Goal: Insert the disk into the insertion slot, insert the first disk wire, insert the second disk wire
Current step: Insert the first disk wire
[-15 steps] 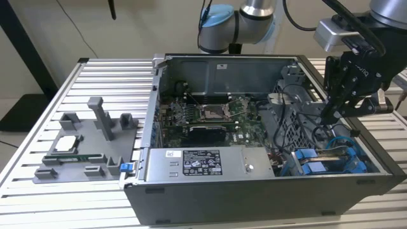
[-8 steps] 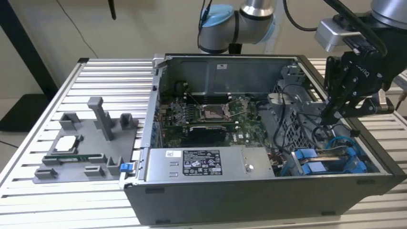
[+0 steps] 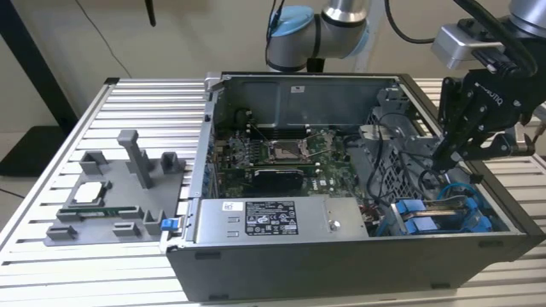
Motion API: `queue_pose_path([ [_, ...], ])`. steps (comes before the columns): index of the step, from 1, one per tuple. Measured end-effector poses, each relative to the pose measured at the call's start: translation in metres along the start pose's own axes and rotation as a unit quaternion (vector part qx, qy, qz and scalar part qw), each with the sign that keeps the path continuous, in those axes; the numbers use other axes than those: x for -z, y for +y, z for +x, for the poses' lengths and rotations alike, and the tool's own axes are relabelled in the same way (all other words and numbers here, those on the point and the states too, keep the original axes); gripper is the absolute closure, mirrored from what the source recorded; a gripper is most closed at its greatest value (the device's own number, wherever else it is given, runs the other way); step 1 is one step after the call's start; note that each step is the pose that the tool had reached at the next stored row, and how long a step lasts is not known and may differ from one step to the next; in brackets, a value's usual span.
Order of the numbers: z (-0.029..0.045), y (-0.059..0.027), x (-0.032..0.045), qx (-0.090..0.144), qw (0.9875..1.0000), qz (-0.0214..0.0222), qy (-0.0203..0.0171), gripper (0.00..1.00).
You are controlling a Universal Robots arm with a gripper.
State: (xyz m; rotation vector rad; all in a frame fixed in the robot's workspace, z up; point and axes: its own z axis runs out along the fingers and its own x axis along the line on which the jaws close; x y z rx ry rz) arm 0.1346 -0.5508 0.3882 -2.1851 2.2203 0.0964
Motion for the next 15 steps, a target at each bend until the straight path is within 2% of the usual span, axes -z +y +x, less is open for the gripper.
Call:
queue_pose_path([
  [3,0.0025,-0.0035,0.0000,0.000,1.0000,-0.0077,0.0001,1.00],
  [7,0.0062,-0.0079,-0.0003,-0.001,0.9998,-0.0207,0.0003,1.00],
  [12,0.0123,-0.0122,-0.0028,-0.002,0.9996,-0.0278,0.0004,1.00],
  [15,0.0190,-0.0132,-0.0048,-0.002,0.9996,-0.0287,-0.0012,1.00],
])
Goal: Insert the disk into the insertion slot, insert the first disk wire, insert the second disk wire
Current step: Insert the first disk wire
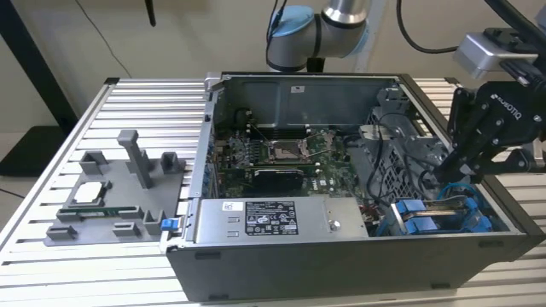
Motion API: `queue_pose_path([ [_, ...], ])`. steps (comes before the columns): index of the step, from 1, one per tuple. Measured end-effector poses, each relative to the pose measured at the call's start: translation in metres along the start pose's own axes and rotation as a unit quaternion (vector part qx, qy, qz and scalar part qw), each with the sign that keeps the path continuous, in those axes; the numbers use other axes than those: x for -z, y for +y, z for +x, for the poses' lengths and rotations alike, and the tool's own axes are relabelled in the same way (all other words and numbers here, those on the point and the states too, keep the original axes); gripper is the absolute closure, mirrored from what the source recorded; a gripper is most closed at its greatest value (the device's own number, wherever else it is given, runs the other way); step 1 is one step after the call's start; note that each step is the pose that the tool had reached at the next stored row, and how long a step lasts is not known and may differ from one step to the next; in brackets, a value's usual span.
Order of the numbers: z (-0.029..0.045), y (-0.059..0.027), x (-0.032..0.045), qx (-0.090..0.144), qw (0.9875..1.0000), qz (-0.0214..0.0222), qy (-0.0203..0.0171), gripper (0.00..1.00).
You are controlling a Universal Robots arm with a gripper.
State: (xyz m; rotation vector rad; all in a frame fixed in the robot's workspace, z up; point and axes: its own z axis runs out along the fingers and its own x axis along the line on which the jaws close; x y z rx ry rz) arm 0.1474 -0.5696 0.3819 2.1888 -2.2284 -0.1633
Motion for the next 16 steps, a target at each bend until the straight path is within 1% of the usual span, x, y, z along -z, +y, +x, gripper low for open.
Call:
queue_pose_path([
  [4,0.0100,-0.0006,-0.0023,0.000,1.0000,0.0006,-0.0009,1.00],
  [6,0.0135,-0.0007,-0.0041,0.000,1.0000,0.0028,-0.0009,1.00],
  [8,0.0153,-0.0010,-0.0060,0.001,1.0000,0.0070,-0.0011,1.00],
  [11,0.0162,-0.0011,-0.0080,0.001,0.9999,0.0159,-0.0010,1.00],
  [13,0.0165,-0.0013,-0.0104,0.002,0.9998,0.0209,-0.0012,1.00],
  [15,0.0167,-0.0016,-0.0129,0.002,0.9997,0.0245,-0.0012,1.00],
  [16,0.0167,-0.0018,-0.0139,0.002,0.9997,0.0252,-0.0012,1.00],
])
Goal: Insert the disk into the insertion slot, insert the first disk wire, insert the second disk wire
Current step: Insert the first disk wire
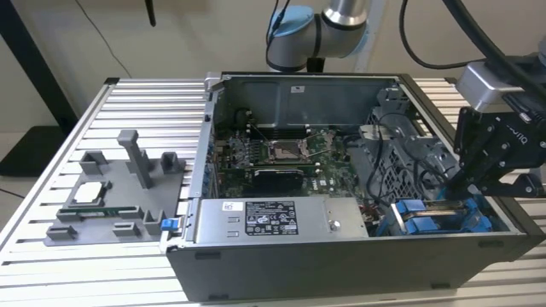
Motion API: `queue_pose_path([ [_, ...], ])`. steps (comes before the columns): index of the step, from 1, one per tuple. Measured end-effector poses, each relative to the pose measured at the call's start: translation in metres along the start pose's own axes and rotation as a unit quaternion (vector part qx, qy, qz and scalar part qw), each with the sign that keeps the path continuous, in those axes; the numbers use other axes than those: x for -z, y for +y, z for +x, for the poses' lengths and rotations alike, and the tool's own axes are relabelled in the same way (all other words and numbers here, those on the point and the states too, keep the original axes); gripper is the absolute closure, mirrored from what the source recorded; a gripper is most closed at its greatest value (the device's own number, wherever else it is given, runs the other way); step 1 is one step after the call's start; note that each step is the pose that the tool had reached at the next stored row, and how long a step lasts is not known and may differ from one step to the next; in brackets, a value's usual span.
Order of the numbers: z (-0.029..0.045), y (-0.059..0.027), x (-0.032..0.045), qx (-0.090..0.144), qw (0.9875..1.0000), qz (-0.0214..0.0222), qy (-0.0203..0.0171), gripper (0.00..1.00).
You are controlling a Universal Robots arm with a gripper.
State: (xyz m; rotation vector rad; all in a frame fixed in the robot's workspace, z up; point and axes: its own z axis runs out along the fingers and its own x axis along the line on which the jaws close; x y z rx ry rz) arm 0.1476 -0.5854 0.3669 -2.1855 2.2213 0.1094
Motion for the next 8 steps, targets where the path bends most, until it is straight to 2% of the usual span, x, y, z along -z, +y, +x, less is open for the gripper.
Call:
queue_pose_path([
  [8,-0.0002,0.0001,-0.0007,0.000,1.0000,0.0002,-0.0002,1.00],
])
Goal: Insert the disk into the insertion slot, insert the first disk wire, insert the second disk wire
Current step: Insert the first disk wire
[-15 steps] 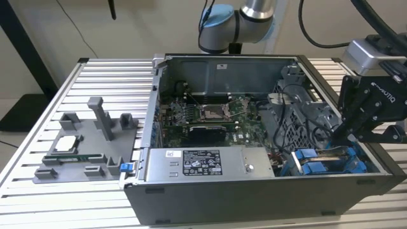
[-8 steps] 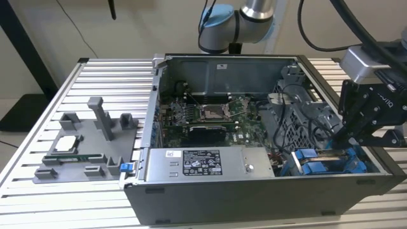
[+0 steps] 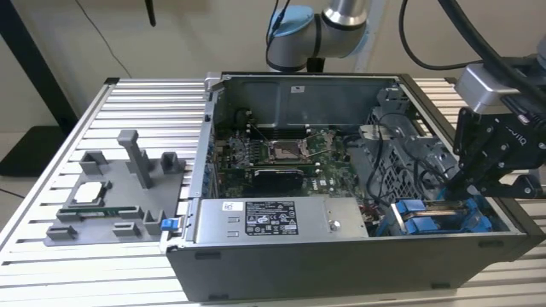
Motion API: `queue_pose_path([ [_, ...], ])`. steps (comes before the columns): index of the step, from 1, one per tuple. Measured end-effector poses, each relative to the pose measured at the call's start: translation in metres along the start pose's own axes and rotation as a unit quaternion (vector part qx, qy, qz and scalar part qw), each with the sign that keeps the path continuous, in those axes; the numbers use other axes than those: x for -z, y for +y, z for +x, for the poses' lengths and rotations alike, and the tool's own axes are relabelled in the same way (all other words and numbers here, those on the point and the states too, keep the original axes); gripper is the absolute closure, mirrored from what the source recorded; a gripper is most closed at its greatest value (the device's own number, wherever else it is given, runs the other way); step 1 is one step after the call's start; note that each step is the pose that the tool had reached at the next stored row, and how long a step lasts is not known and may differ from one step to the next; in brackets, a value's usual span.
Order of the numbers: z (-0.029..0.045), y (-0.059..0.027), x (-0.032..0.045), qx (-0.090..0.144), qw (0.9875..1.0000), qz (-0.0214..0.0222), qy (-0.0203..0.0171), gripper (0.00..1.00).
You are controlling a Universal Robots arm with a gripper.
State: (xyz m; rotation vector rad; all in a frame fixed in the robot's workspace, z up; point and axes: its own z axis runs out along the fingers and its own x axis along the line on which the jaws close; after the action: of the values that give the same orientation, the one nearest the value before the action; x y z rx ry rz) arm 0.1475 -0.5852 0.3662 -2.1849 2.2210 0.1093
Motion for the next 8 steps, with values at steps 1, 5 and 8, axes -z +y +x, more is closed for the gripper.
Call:
queue_pose_path([
  [1,-0.0002,0.0000,-0.0001,0.000,1.0000,0.0001,0.0001,1.00],
  [5,-0.0009,0.0000,-0.0002,0.000,1.0000,0.0003,0.0002,1.00],
  [8,-0.0010,0.0000,-0.0002,0.000,1.0000,0.0003,0.0002,1.00],
])
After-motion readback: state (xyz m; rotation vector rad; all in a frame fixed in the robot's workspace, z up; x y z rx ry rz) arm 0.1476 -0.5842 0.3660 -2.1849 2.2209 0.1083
